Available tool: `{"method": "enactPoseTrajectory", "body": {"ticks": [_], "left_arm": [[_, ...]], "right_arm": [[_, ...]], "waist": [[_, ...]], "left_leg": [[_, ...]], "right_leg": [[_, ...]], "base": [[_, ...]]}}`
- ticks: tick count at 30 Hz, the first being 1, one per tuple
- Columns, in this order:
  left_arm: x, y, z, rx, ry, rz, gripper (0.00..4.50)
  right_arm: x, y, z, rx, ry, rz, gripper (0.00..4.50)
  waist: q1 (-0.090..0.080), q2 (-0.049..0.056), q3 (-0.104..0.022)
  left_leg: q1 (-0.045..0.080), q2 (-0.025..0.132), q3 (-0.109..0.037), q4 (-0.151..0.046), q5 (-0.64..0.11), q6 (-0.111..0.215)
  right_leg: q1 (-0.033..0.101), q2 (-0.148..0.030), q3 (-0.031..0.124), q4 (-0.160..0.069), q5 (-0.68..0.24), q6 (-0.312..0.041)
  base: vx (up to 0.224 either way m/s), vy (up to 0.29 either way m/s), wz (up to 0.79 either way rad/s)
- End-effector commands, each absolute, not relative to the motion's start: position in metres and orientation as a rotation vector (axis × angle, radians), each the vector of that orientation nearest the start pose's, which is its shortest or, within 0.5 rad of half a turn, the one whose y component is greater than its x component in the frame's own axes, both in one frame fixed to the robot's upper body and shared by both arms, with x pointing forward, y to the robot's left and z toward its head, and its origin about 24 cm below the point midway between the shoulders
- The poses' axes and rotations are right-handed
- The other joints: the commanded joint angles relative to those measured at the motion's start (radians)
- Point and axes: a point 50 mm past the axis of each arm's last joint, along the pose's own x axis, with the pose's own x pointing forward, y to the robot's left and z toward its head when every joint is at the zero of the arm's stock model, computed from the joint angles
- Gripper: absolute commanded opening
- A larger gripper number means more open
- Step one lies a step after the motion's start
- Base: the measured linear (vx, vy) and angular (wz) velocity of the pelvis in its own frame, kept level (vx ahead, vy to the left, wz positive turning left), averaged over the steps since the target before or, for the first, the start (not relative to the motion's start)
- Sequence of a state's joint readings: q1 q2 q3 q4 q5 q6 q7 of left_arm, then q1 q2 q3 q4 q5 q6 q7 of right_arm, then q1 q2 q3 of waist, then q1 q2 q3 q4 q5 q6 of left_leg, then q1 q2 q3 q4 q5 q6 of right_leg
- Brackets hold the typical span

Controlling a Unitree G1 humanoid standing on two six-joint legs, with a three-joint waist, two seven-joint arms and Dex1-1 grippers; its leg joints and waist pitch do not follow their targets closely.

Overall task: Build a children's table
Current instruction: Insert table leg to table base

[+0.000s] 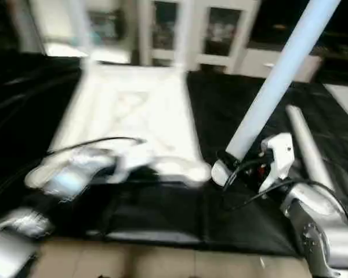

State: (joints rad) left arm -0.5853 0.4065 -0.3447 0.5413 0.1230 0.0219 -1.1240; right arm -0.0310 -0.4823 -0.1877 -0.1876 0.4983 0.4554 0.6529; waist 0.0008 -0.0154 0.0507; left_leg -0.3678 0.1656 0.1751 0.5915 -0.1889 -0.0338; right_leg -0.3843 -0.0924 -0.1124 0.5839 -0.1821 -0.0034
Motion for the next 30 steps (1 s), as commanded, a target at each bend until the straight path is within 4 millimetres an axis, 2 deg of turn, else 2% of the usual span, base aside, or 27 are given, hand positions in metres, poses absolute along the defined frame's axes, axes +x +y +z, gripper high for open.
{"method": "enactPoseTrajectory", "body": {"ticks": [1, 2, 3, 4, 6, 7, 9, 10, 12, 13, 14, 15, 16, 17, 19, 20, 21, 23, 26, 30], "left_arm": [[0.310, 0.155, 0.044, 0.642, 0.513, -1.247, 0.02], [0.305, 0.162, 0.044, 0.661, 0.528, -1.232, 0.02], [0.303, 0.165, 0.045, 0.669, 0.535, -1.226, 0.02], [0.302, 0.166, 0.045, 0.667, 0.541, -1.218, 0.02], [0.297, 0.167, 0.046, 0.647, 0.547, -1.207, 0.02], [0.294, 0.165, 0.047, 0.630, 0.547, -1.193, 0.02], [0.290, 0.158, 0.049, 0.605, 0.534, -1.189, 0.02], [0.287, 0.151, 0.050, 0.584, 0.526, -1.190, 0.02], [0.285, 0.142, 0.052, 0.583, 0.508, -1.204, 0.02], [0.284, 0.140, 0.052, 0.586, 0.501, -1.208, 0.02], [0.285, 0.133, 0.055, 0.594, 0.458, -1.217, 0.02], [0.285, 0.132, 0.055, 0.594, 0.454, -1.218, 0.02], [0.286, 0.130, 0.056, 0.589, 0.442, -1.221, 0.02], [0.288, 0.128, 0.059, 0.576, 0.427, -1.196, 0.02], [0.289, 0.127, 0.060, 0.566, 0.425, -1.184, 0.46], [0.289, 0.127, 0.063, 0.550, 0.428, -1.172, 0.46], [0.289, 0.128, 0.065, 0.549, 0.429, -1.168, 0.46], [0.289, 0.128, 0.068, 0.572, 0.411, -1.181, 0.76], [0.287, 0.127, 0.068, 0.570, 0.418, -1.204, 0.85], [0.288, 0.124, 0.067, 0.571, 0.416, -1.201, 0.85]], "right_arm": [[0.247, -0.222, 0.099, 0.055, 0.126, 0.590, 1.86], [0.247, -0.220, 0.099, 0.060, 0.125, 0.593, 1.86], [0.247, -0.219, 0.099, 0.062, 0.125, 0.594, 1.86], [0.248, -0.218, 0.098, 0.064, 0.125, 0.597, 1.86], [0.247, -0.215, 0.097, 0.069, 0.126, 0.604, 1.86], [0.247, -0.214, 0.096, 0.073, 0.126, 0.607, 1.86], [0.248, -0.212, 0.095, 0.078, 0.127, 0.607, 1.86], [0.249, -0.209, 0.094, 0.084, 0.128, 0.607, 1.86], [0.250, -0.206, 0.093, 0.087, 0.128, 0.608, 1.86], [0.251, -0.205, 0.093, 0.086, 0.127, 0.608, 1.86], [0.254, -0.203, 0.093, 0.092, 0.121, 0.607, 1.86], [0.254, -0.203, 0.093, 0.092, 0.121, 0.607, 1.86], [0.255, -0.202, 0.094, 0.096, 0.118, 0.607, 1.86], [0.257, -0.201, 0.094, 0.097, 0.116, 0.611, 1.86], [0.257, -0.200, 0.094, 0.097, 0.116, 0.612, 1.86], [0.258, -0.200, 0.094, 0.096, 0.114, 0.614, 1.86], [0.259, -0.200, 0.094, 0.096, 0.113, 0.614, 1.86], [0.260, -0.199, 0.095, 0.096, 0.110, 0.614, 1.86], [0.260, -0.199, 0.096, 0.096, 0.108, 0.614, 1.86], [0.259, -0.200, 0.095, 0.097, 0.108, 0.613, 1.86]], "waist": [[0.008, 0.000, -0.045], [0.003, 0.002, -0.049], [0.001, 0.002, -0.048], [-0.002, 0.000, -0.046], [0.001, 0.002, -0.048], [0.001, -0.004, -0.049], [0.005, 0.001, -0.053], [0.007, -0.003, -0.056], [0.013, -0.001, -0.060], [0.016, -0.003, -0.061], [0.021, -0.009, -0.067], [0.022, -0.008, -0.067], [0.025, -0.011, -0.068], [0.029, -0.013, -0.064], [0.036, -0.011, -0.061], [0.042, -0.011, -0.059], [0.043, -0.010, -0.057], [0.045, -0.009, -0.054], [0.047, -0.007, -0.054], [0.050, -0.007, -0.056]], "left_leg": [[-0.012, 0.074, -0.056, -0.094, -0.409, -0.020], [-0.014, 0.079, -0.060, -0.097, -0.393, -0.021], [-0.012, 0.077, -0.058, -0.097, -0.389, -0.016], [-0.003, 0.076, -0.051, -0.094, -0.390, -0.012], [0.003, 0.076, -0.044, -0.089, -0.365, -0.005], [-0.001, 0.077, -0.044, -0.089, -0.343, 0.001], [0.001, 0.078, -0.037, -0.085, -0.264, 0.020], [0.002, 0.079, -0.033, -0.083, -0.230, 0.030], [0.003, 0.079, -0.030, -0.077, -0.165, 0.048], [0.003, 0.080, -0.029, -0.075, -0.141, 0.056], [0.005, 0.077, -0.026, -0.069, -0.070, 0.084], [0.004, 0.075, -0.025, -0.067, -0.056, 0.094], [0.002, 0.074, -0.024, -0.064, -0.040, 0.111], [0.002, 0.074, -0.021, -0.065, -0.061, 0.114], [0.006, 0.074, -0.019, -0.066, -0.096, 0.103], [0.009, 0.076, -0.019, -0.069, -0.141, 0.073], [0.009, 0.075, -0.019, -0.070, -0.154, 0.064], [0.012, 0.074, -0.019, -0.072, -0.197, 0.040], [0.013, 0.073, -0.021, -0.074, -0.219, 0.024], [0.013, 0.073, -0.021, -0.073, -0.210, 0.020]], "right_leg": [[0.043, -0.095, 0.056, -0.100, -0.553, -0.087], [0.048, -0.095, 0.055, -0.092, -0.476, -0.111], [0.043, -0.092, 0.056, -0.093, -0.455, -0.121], [0.035, -0.089, 0.058, -0.094, -0.428, -0.142], [0.034, -0.090, 0.063, -0.090, -0.398, -0.167], [0.038, -0.090, 0.062, -0.087, -0.378, -0.173], [0.039, -0.085, 0.064, -0.075, -0.284, -0.204], [0.041, -0.084, 0.064, -0.069, -0.240, -0.217], [0.044, -0.082, 0.064, -0.058, -0.163, -0.235], [0.044, -0.081, 0.064, -0.055, -0.135, -0.242], [0.045, -0.079, 0.064, -0.042, -0.042, -0.264], [0.046, -0.078, 0.065, -0.039, -0.019, -0.269], [0.047, -0.079, 0.065, -0.036, 0.005, -0.275], [0.045, -0.079, 0.066, -0.039, -0.030, -0.270], [0.042, -0.081, 0.067, -0.046, -0.093, -0.259], [0.039, -0.080, 0.069, -0.052, -0.172, -0.239], [0.038, -0.079, 0.070, -0.055, -0.192, -0.231], [0.033, -0.077, 0.071, -0.064, -0.263, -0.203], [0.031, -0.077, 0.072, -0.067, -0.299, -0.180], [0.030, -0.075, 0.073, -0.063, -0.267, -0.181]], "base": [[0.007, 0.004, -0.23], [0.000, 0.000, 0.00], [0.000, 0.000, 0.00], [0.000, 0.000, 0.00], [0.000, 0.000, 0.00], [0.000, 0.000, 0.00], [0.000, 0.000, 0.00], [0.000, 0.000, 0.00], [0.000, 0.000, 0.00], [0.000, 0.000, 0.00], [0.000, 0.000, 0.00], [0.000, 0.000, 0.00], [0.000, 0.000, 0.00], [0.000, 0.000, 0.00], [0.000, 0.000, 0.00], [0.000, 0.000, 0.00], [0.000, 0.000, 0.00], [0.000, 0.000, 0.00], [0.000, 0.000, 0.00], [0.000, 0.000, 0.00]]}}
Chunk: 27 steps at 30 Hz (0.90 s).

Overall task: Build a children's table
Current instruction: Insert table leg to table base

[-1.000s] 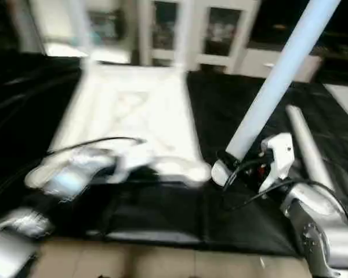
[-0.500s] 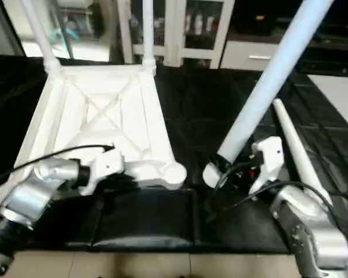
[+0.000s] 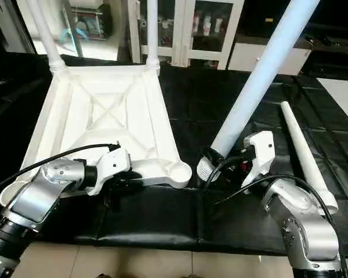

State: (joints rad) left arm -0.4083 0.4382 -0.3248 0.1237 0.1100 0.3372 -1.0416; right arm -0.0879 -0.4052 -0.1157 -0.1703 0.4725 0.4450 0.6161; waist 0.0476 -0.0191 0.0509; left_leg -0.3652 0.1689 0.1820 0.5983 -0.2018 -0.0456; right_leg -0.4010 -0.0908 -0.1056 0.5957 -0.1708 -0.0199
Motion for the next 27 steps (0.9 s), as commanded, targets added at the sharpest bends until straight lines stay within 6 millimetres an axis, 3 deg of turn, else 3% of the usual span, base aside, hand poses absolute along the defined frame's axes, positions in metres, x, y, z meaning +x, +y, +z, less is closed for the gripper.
{"method": "enactPoseTrajectory", "body": {"ticks": [1, 7, 20, 21, 22, 27], "left_arm": [[0.288, 0.124, 0.066, 0.575, 0.416, -1.200, 0.85], [0.292, 0.116, 0.064, 0.551, 0.408, -1.213, 0.85], [0.300, 0.102, 0.062, 0.554, 0.385, -1.280, 0.85], [0.300, 0.102, 0.061, 0.557, 0.389, -1.285, 0.85], [0.300, 0.102, 0.057, 0.575, 0.404, -1.311, 0.85], [0.301, 0.103, 0.053, 0.609, 0.418, -1.325, 0.85]], "right_arm": [[0.259, -0.199, 0.095, 0.097, 0.108, 0.612, 1.86], [0.259, -0.198, 0.096, 0.102, 0.104, 0.614, 1.86], [0.260, -0.194, 0.096, 0.106, 0.105, 0.634, 1.86], [0.260, -0.194, 0.096, 0.105, 0.105, 0.634, 1.86], [0.260, -0.195, 0.097, 0.102, 0.106, 0.637, 1.86], [0.261, -0.195, 0.097, 0.098, 0.106, 0.642, 1.86]], "waist": [[0.006, 0.000, -0.058], [0.015, 0.000, -0.062], [0.018, -0.004, -0.064], [0.016, -0.012, -0.064], [0.018, -0.008, -0.064], [0.017, -0.007, -0.065]], "left_leg": [[0.011, 0.070, -0.028, -0.079, -0.190, 0.032], [0.009, 0.067, -0.023, -0.074, -0.147, 0.050], [0.008, 0.066, -0.023, -0.072, -0.145, 0.056], [0.008, 0.066, -0.022, -0.072, -0.142, 0.058], [0.008, 0.066, -0.023, -0.072, -0.135, 0.060], [0.008, 0.067, -0.023, -0.071, -0.131, 0.061]], "right_leg": [[0.047, -0.076, 0.067, -0.072, -0.260, -0.169], [0.050, -0.074, 0.069, -0.064, -0.190, -0.187], [0.052, -0.076, 0.068, -0.068, -0.210, -0.176], [0.052, -0.075, 0.068, -0.068, -0.210, -0.175], [0.052, -0.076, 0.068, -0.067, -0.210, -0.174], [0.053, -0.077, 0.069, -0.065, -0.199, -0.178]], "base": [[0.000, 0.000, 0.00], [0.000, 0.000, 0.00], [0.000, 0.000, 0.00], [0.000, 0.000, 0.00], [0.000, 0.000, 0.00], [0.000, 0.000, 0.00]]}}
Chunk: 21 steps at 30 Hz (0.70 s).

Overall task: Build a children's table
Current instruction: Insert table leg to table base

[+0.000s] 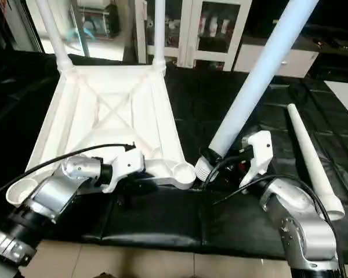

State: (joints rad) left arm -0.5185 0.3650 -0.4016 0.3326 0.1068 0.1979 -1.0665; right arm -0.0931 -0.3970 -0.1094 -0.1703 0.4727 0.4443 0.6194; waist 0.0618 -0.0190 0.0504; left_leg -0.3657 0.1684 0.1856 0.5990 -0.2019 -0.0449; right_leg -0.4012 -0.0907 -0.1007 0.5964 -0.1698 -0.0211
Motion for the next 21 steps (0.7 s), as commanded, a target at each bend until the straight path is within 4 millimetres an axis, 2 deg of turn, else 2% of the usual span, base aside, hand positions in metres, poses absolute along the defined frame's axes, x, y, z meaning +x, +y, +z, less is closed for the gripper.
{"method": "enactPoseTrajectory", "body": {"ticks": [1, 5, 6, 8, 9, 11, 13, 16, 17, 18, 21], "left_arm": [[0.303, 0.104, 0.052, 0.620, 0.419, -1.322, 0.85], [0.305, 0.105, 0.052, 0.613, 0.424, -1.329, 0.85], [0.305, 0.105, 0.052, 0.603, 0.430, -1.332, 0.85], [0.305, 0.106, 0.051, 0.595, 0.433, -1.336, 0.85], [0.304, 0.106, 0.051, 0.589, 0.433, -1.337, 0.71], [0.304, 0.105, 0.051, 0.571, 0.434, -1.337, 0.71], [0.304, 0.105, 0.050, 0.564, 0.437, -1.347, 0.43], [0.304, 0.104, 0.049, 0.552, 0.442, -1.359, 0.25], [0.304, 0.103, 0.049, 0.546, 0.443, -1.358, 0.14], [0.304, 0.103, 0.049, 0.543, 0.444, -1.360, 0.05], [0.302, 0.102, 0.048, 0.542, 0.451, -1.362, 0.05]], "right_arm": [[0.261, -0.194, 0.098, 0.097, 0.105, 0.645, 1.86], [0.263, -0.190, 0.098, 0.097, 0.101, 0.663, 1.86], [0.263, -0.188, 0.098, 0.099, 0.102, 0.673, 1.86], [0.265, -0.185, 0.097, 0.103, 0.106, 0.686, 1.86], [0.266, -0.183, 0.097, 0.107, 0.107, 0.697, 1.86], [0.271, -0.177, 0.097, 0.131, 0.116, 0.718, 1.86], [0.276, -0.173, 0.096, 0.152, 0.131, 0.737, 1.86], [0.284, -0.167, 0.091, 0.142, 0.160, 0.769, 1.86], [0.286, -0.165, 0.090, 0.142, 0.163, 0.781, 1.86], [0.288, -0.163, 0.090, 0.145, 0.164, 0.789, 1.86], [0.294, -0.160, 0.089, 0.158, 0.168, 0.809, 1.86]], "waist": [[0.004, -0.005, -0.064], [0.003, -0.006, -0.063], [0.002, -0.010, -0.064], [0.003, -0.006, -0.061], [0.003, -0.008, -0.061], [0.001, -0.009, -0.064], [-0.001, -0.009, -0.064], [0.000, -0.011, -0.064], [0.005, -0.008, -0.065], [0.006, -0.014, -0.065], [0.007, -0.016, -0.067]], "left_leg": [[0.009, 0.068, -0.026, -0.072, -0.132, 0.061], [0.010, 0.068, -0.026, -0.073, -0.151, 0.051], [0.010, 0.068, -0.026, -0.073, -0.153, 0.050], [0.011, 0.069, -0.027, -0.074, -0.166, 0.045], [0.011, 0.069, -0.027, -0.074, -0.173, 0.041], [0.011, 0.069, -0.027, -0.073, -0.164, 0.040], [0.010, 0.068, -0.027, -0.073, -0.150, 0.043], [0.010, 0.067, -0.024, -0.069, -0.143, 0.044], [0.016, 0.069, -0.022, -0.069, -0.139, 0.045], [0.019, 0.069, -0.019, -0.068, -0.140, 0.046], [0.011, 0.071, -0.019, -0.069, -0.119, 0.046]], "right_leg": [[0.052, -0.077, 0.064, -0.066, -0.199, -0.179], [0.052, -0.077, 0.063, -0.069, -0.227, -0.175], [0.052, -0.078, 0.063, -0.069, -0.231, -0.174], [0.050, -0.079, 0.063, -0.071, -0.257, -0.171], [0.050, -0.079, 0.063, -0.072, -0.265, -0.170], [0.050, -0.078, 0.064, -0.068, -0.242, -0.176], [0.050, -0.078, 0.063, -0.065, -0.224, -0.186], [0.050, -0.079, 0.065, -0.064, -0.227, -0.192], [0.045, -0.079, 0.066, -0.064, -0.221, -0.196], [0.043, -0.077, 0.066, -0.066, -0.218, -0.197], [0.050, -0.079, 0.065, -0.056, -0.200, -0.198]], "base": [[0.000, 0.000, 0.00], [0.000, 0.000, 0.00], [0.000, 0.000, 0.00], [0.000, 0.000, 0.00], [0.000, 0.000, 0.00], [0.000, 0.000, 0.00], [0.000, 0.000, 0.00], [0.000, 0.000, 0.00], [0.000, 0.000, 0.00], [0.000, 0.000, 0.00], [0.000, 0.000, 0.00]]}}
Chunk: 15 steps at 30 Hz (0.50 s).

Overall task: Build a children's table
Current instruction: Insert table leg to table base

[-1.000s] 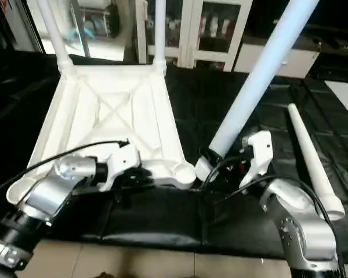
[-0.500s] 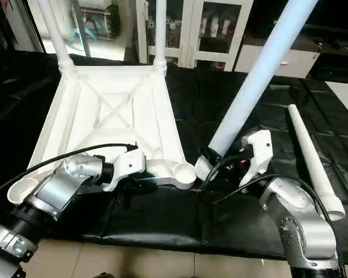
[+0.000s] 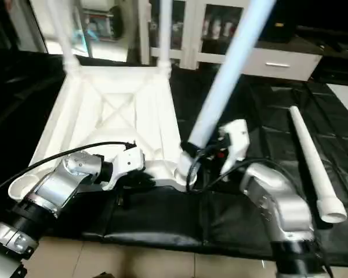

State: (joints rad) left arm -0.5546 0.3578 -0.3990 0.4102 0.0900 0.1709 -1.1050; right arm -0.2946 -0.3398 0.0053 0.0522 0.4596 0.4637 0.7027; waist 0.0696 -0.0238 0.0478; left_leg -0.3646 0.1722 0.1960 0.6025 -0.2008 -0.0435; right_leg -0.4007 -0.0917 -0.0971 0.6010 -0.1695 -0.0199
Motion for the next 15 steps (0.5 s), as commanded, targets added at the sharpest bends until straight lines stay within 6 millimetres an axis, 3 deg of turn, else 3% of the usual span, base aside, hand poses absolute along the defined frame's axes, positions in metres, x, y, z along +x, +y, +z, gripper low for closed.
{"method": "enactPoseTrajectory", "body": {"ticks": [1, 5, 6, 8, 9, 15], "left_arm": [[0.3019, 0.1018, 0.0467, 0.547, 0.453, -1.363, 0.05], [0.3015, 0.1020, 0.0455, 0.549, 0.459, -1.358, 0.05], [0.3024, 0.1018, 0.0452, 0.556, 0.459, -1.349, 0.05], [0.3030, 0.1011, 0.0454, 0.556, 0.457, -1.346, 0.05], [0.3032, 0.1007, 0.0456, 0.554, 0.456, -1.346, 0.05], [0.3023, 0.0989, 0.0459, 0.554, 0.453, -1.348, 0.05]], "right_arm": [[0.2949, -0.1590, 0.0877, 0.153, 0.178, 0.822, 1.86], [0.2972, -0.1590, 0.0868, 0.141, 0.193, 0.844, 1.86], [0.2977, -0.1593, 0.0878, 0.137, 0.196, 0.856, 1.86], [0.2980, -0.1602, 0.0877, 0.126, 0.201, 0.865, 1.86], [0.2984, -0.1606, 0.0875, 0.122, 0.203, 0.868, 1.86], [0.3030, -0.1617, 0.0801, 0.084, 0.236, 0.877, 1.86]], "waist": [[-0.001, -0.016, -0.064], [0.000, -0.019, -0.062], [-0.001, -0.030, -0.062], [0.001, -0.025, -0.062], [-0.001, -0.031, -0.061], [-0.002, -0.033, -0.060]], "left_leg": [[0.012, 0.068, -0.028, -0.073, -0.121, 0.044], [0.014, 0.068, -0.026, -0.073, -0.130, 0.042], [0.012, 0.067, -0.025, -0.073, -0.131, 0.042], [0.013, 0.067, -0.025, -0.073, -0.131, 0.041], [0.012, 0.067, -0.025, -0.073, -0.132, 0.042], [0.015, 0.068, -0.027, -0.074, -0.162, 0.027]], "right_leg": [[0.048, -0.077, 0.062, -0.062, -0.201, -0.198], [0.046, -0.079, 0.064, -0.064, -0.221, -0.190], [0.048, -0.079, 0.064, -0.065, -0.232, -0.183], [0.046, -0.080, 0.064, -0.066, -0.253, -0.174], [0.046, -0.080, 0.063, -0.068, -0.259, -0.171], [0.042, -0.082, 0.063, -0.073, -0.301, -0.160]], "base": [[0.000, 0.000, 0.00], [0.000, 0.000, 0.00], [0.000, 0.000, 0.00], [0.000, 0.000, 0.00], [0.000, 0.000, 0.00], [0.000, 0.000, 0.00]]}}
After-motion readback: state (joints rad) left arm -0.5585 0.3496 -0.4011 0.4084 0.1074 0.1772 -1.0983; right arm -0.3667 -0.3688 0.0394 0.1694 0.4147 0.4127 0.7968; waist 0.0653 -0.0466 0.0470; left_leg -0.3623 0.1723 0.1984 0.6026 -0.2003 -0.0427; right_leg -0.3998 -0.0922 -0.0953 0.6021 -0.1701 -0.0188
